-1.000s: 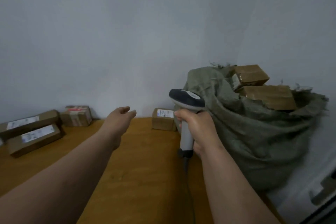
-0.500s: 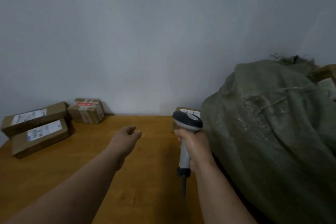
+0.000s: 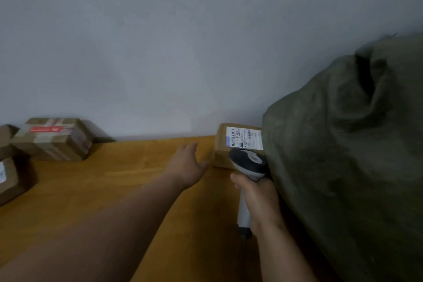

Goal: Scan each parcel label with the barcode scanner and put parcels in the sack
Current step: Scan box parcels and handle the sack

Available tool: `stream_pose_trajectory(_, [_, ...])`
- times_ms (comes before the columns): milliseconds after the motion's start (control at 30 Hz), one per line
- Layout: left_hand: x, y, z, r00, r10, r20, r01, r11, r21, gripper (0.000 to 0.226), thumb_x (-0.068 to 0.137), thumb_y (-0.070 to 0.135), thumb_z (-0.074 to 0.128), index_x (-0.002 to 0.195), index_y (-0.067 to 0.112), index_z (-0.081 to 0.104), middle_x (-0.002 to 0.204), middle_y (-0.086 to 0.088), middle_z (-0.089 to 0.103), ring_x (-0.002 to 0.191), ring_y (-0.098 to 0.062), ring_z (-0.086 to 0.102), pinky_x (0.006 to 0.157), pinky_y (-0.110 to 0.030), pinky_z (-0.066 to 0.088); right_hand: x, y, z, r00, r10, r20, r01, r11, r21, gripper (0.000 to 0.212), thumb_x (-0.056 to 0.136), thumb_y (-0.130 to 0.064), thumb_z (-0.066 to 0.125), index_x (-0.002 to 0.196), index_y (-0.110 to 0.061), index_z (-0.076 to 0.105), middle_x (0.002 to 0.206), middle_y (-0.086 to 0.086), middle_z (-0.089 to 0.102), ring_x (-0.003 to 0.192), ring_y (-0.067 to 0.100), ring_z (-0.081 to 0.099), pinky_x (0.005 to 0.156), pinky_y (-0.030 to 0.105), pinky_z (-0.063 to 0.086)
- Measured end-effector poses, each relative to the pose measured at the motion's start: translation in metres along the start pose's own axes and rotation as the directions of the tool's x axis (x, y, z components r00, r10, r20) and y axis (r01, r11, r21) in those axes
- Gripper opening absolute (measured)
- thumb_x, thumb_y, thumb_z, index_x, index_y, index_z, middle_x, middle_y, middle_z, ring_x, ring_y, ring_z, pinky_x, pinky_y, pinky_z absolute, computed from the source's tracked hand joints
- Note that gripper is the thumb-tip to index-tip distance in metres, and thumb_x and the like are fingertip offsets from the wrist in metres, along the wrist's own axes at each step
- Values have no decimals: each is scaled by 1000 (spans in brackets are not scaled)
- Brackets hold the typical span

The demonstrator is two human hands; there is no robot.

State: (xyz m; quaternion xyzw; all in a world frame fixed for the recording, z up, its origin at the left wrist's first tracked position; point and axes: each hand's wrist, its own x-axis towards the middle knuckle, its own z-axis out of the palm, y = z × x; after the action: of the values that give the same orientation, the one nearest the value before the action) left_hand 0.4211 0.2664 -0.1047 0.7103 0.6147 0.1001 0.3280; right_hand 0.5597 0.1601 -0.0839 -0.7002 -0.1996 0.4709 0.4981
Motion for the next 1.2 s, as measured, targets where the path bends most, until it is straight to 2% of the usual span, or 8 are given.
stream_pose_trajectory(333, [88,9,54,915,311,257,-390,843,371,78,98,35,52,158,36,3,166,5,-13,153,-28,-2,123,-51,13,63,30,7,989,-24,-146,28,999,27,25,81,-14,77,104,-21,71,99,-8,70,92,4,62,72,21,44])
stream_pose_trajectory(467, [76,-1,55,887,445,125,-439,725,531,72,96,51,43,158,30,14,162,0,23,143,-26,26,121,-47,9,75,39,6,981,-9,-196,15,999,29,26,80,-16,77,105,-21,71,101,-7,70,93,5,62,73,21,42])
stream_pose_trajectory(567, [63,-4,50,838,545,-22,-439,700,563,69,89,70,23,137,30,53,129,4,58,115,-20,52,106,-45,22,77,42,7,974,-20,-225,29,999,40,28,81,-16,76,108,-18,70,103,-4,71,98,9,64,75,20,42])
stream_pose_trajectory(667, [57,-11,50,871,464,-159,-357,823,442,69,82,79,29,109,27,66,119,0,59,109,-24,52,97,-44,25,76,45,10,972,-15,-235,35,996,80,22,82,-14,75,102,-23,69,101,-5,71,94,6,63,69,20,40])
stream_pose_trajectory(800, [57,-27,58,997,74,4,-73,983,-170,97,75,63,73,151,28,22,149,2,43,134,-22,44,112,-51,37,73,49,16,977,-6,-212,22,997,75,20,79,-15,77,83,-31,66,95,-6,73,91,11,68,75,29,49])
stream_pose_trajectory(933, [32,-38,61,965,-166,204,262,669,-696,115,75,30,86,158,19,7,136,-2,58,118,-21,61,105,-46,48,59,53,23,992,10,-125,-1,997,79,15,79,-15,78,85,-28,73,91,-6,77,93,13,71,85,36,55])
stream_pose_trajectory(1033, [5,-52,66,951,-224,211,306,613,-728,73,69,53,83,131,26,57,122,1,70,105,-16,67,97,-44,54,42,53,26,997,1,-71,4,997,72,15,82,-14,76,84,-29,73,86,-12,77,86,2,70,75,25,52])
stream_pose_trajectory(1200, [-40,-69,56,945,-184,270,323,401,-857,24,92,37,64,114,36,54,115,6,69,100,-13,63,75,-34,49,5,50,28,999,28,-19,-26,995,97,13,84,-14,75,84,-27,73,84,-11,76,84,6,70,68,25,49])
